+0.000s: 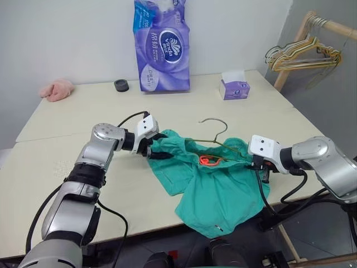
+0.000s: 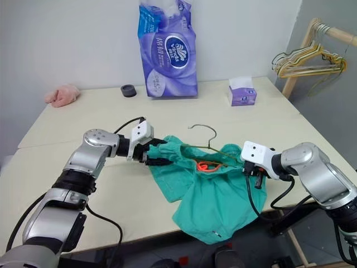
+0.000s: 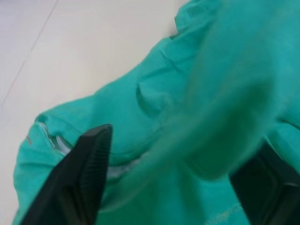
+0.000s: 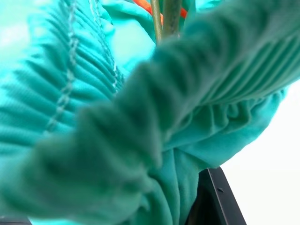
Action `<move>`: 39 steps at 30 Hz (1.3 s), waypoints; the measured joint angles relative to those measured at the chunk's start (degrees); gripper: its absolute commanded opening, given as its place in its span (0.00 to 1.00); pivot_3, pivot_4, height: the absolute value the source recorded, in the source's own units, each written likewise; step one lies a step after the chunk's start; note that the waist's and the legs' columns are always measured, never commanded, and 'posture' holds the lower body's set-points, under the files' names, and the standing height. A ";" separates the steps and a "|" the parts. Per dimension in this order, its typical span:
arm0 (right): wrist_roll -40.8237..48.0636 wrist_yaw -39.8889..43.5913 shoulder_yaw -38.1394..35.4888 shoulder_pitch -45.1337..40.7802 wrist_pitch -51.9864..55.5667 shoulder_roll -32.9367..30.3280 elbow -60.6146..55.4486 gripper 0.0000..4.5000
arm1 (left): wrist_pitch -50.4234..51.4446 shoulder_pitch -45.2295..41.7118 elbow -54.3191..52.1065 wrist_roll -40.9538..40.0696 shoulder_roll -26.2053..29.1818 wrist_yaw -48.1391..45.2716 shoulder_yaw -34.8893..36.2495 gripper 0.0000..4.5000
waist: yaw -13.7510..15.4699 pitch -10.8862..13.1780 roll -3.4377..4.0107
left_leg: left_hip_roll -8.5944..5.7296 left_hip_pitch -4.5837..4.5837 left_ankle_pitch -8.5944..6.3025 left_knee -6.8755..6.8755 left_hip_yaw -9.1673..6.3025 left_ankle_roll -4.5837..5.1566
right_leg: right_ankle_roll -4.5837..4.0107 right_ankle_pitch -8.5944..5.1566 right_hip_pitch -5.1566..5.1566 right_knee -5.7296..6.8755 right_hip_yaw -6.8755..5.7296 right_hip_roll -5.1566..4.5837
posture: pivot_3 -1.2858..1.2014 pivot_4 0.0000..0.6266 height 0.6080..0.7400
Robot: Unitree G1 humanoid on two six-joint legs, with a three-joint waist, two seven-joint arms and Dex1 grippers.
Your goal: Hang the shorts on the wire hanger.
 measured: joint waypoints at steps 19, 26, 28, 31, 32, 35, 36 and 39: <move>2.04 0.86 -4.82 4.94 1.18 -4.04 -3.91 0.00 | -2.08 -4.16 8.10 0.29 -1.60 2.75 1.91 0.00 | -0.33 0.00 -0.01 | 0.00 -0.01 0.00 0.00 0.00 0.00 | 0.00 0.00 -0.01 0.02 0.00 0.00 | 0.42 0.06 1.00; 2.57 0.84 -5.63 6.89 1.53 -5.41 -5.52 0.00 | -2.02 -3.75 8.45 0.28 -1.63 3.34 1.91 0.00 | -0.23 0.00 -0.01 | 0.00 -0.01 0.00 0.00 -0.01 0.00 | 0.00 0.00 -0.01 0.02 0.00 0.00 | 0.43 0.06 1.00; 2.90 0.82 -5.73 7.19 1.70 -5.44 -5.57 0.00 | -2.00 -3.64 8.50 0.25 -1.65 3.46 1.91 0.00 | -0.22 0.00 -0.01 | 0.00 -0.01 0.00 0.00 0.00 0.00 | 0.00 0.00 -0.01 0.01 0.01 0.00 | 0.43 0.06 1.00; 3.02 0.60 -5.98 7.07 2.15 -5.33 -5.64 0.00 | -1.85 -2.56 7.48 -0.03 -1.71 3.40 2.00 0.00 | -0.29 0.00 0.00 | 0.00 0.00 0.00 0.00 0.00 0.00 | 0.00 0.00 -0.01 0.04 0.01 0.00 | 0.43 0.07 1.00; 3.07 0.49 -5.99 7.01 2.38 -5.17 -5.65 0.00 | -1.60 -1.56 6.36 -0.16 -1.77 3.21 2.02 0.00 | -0.31 0.00 0.00 | 0.00 0.00 0.00 0.00 -0.01 0.00 | 0.00 0.00 -0.01 0.04 0.01 0.00 | 0.43 0.07 1.00; 3.63 0.44 -5.99 6.75 2.77 -4.64 -5.65 0.00 | 0.03 0.18 4.57 -0.53 -2.02 2.26 2.02 0.14 | -0.27 0.00 -0.01 | 0.00 -0.01 0.00 0.00 -0.01 0.00 | 0.00 0.00 -0.01 0.04 0.01 0.00 | 0.43 0.07 1.00; 3.77 0.42 -5.99 6.61 2.95 -4.54 -5.75 0.00 | 1.11 0.39 4.00 -0.92 -2.22 2.12 2.02 0.21 | -0.24 0.00 -0.01 | 0.00 -0.01 0.00 0.01 -0.01 0.00 | 0.00 0.00 -0.01 0.03 0.01 0.00 | 0.43 0.07 1.00; 4.37 0.39 -5.99 6.56 3.32 -4.51 -6.03 0.00 | 3.08 0.60 1.48 -1.54 -2.47 2.13 2.27 0.41 | -0.14 0.00 -0.01 | 0.00 -0.01 0.00 0.01 -0.01 0.00 | 0.00 0.00 0.00 0.02 0.00 0.00 | 0.43 0.07 1.00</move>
